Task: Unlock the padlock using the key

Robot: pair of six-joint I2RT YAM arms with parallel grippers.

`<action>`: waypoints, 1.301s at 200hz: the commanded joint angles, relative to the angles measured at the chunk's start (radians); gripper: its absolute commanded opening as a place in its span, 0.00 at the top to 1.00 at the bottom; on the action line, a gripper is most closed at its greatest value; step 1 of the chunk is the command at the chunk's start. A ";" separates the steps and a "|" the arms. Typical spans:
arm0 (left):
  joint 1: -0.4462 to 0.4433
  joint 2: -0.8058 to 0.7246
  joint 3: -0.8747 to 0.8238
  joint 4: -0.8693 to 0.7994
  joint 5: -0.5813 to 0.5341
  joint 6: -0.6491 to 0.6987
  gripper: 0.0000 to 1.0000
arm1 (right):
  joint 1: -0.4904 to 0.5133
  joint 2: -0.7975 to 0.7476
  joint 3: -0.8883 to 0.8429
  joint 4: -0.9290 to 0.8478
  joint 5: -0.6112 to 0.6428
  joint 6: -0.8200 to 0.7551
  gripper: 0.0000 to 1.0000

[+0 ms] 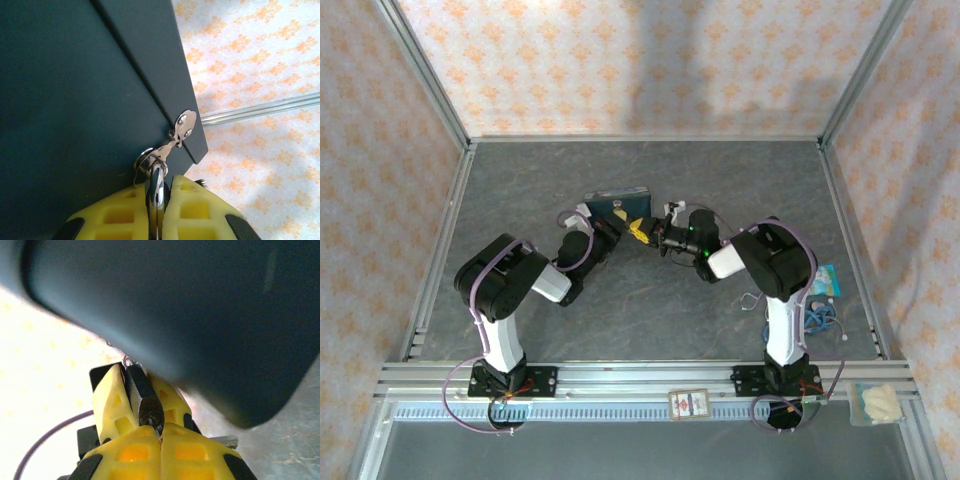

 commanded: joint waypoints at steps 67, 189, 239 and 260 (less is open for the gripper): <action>-0.147 0.146 -0.035 0.317 0.306 -0.011 1.00 | -0.028 0.010 0.095 0.296 0.147 0.382 1.00; -0.125 0.145 -0.024 0.397 0.310 0.044 1.00 | -0.029 0.102 0.017 0.457 0.180 0.538 1.00; -0.107 0.182 -0.007 0.471 0.366 0.107 1.00 | -0.008 0.099 -0.039 0.594 0.306 0.910 1.00; -0.103 0.179 0.007 0.471 0.393 0.129 1.00 | -0.005 0.100 -0.016 0.594 0.326 0.966 1.00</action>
